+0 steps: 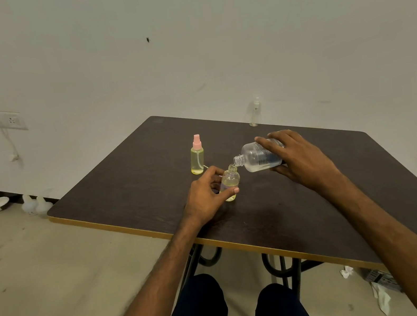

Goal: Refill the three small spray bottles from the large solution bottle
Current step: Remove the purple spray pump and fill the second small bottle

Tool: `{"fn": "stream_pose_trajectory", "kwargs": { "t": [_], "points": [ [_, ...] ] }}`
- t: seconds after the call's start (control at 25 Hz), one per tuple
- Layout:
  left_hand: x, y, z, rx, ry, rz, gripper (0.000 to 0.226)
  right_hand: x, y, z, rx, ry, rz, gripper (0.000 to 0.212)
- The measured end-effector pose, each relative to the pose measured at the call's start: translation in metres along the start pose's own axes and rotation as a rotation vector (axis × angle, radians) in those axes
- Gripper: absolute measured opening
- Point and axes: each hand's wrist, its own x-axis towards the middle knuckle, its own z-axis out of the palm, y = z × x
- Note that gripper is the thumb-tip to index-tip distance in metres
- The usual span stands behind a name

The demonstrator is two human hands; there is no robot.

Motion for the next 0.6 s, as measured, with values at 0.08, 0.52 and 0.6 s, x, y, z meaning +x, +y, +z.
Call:
{"fn": "stream_pose_trajectory", "kwargs": {
  "t": [0.08,0.52,0.6],
  "points": [
    [0.0004,-0.0007,0.0000,0.004,-0.004,0.004,0.042,-0.0001,0.0002,0.0000,-0.001,0.004,-0.004,0.078],
    [0.0026,-0.0045,0.0011,0.017,-0.006,0.001,0.045,-0.0002,-0.0011,-0.0004,0.013,0.000,0.004,0.078],
    [0.0030,-0.0050,0.0012,0.021,-0.010,-0.002,0.046,-0.0002,-0.0006,-0.0001,0.011,-0.003,0.003,0.078]
  ]
}}
